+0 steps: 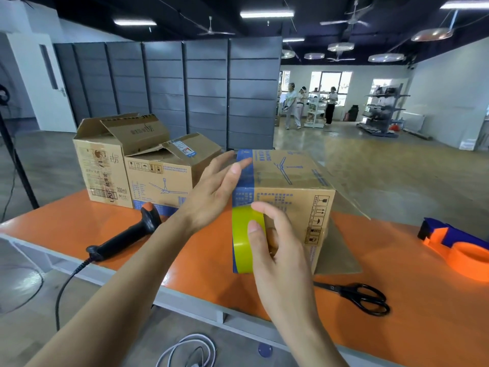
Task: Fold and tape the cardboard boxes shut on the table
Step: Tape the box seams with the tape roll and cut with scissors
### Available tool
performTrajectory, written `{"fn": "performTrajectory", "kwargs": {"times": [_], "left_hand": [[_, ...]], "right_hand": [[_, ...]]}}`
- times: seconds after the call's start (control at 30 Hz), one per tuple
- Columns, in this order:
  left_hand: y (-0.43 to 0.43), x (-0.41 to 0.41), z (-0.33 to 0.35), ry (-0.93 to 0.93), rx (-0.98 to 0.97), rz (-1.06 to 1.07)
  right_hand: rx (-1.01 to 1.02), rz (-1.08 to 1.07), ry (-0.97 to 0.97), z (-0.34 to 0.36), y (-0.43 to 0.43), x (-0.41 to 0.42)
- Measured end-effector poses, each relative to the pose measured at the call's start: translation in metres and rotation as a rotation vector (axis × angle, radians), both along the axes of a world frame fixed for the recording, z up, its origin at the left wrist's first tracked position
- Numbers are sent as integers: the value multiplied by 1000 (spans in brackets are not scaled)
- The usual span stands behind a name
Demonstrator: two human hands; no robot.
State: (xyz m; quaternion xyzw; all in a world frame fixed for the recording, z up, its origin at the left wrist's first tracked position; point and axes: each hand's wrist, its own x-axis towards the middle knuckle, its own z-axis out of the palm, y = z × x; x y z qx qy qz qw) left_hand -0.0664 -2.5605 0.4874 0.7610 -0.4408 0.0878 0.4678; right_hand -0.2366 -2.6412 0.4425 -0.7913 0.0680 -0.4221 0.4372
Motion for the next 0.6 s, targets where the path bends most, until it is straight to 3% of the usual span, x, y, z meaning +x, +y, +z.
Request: {"fn": "performTrajectory", "kwargs": {"times": [0.1, 0.33, 0.6], "left_hand": [[4, -7, -6, -85, -158, -74], [7, -9, 1, -63, -40, -190], [8, -13, -2, 56, -40, -184]], "right_hand": [[-11, -2, -13, -4, 0, 0], [-2, -18, 75, 2, 0, -3], [36, -36, 178, -1, 1, 5]]}}
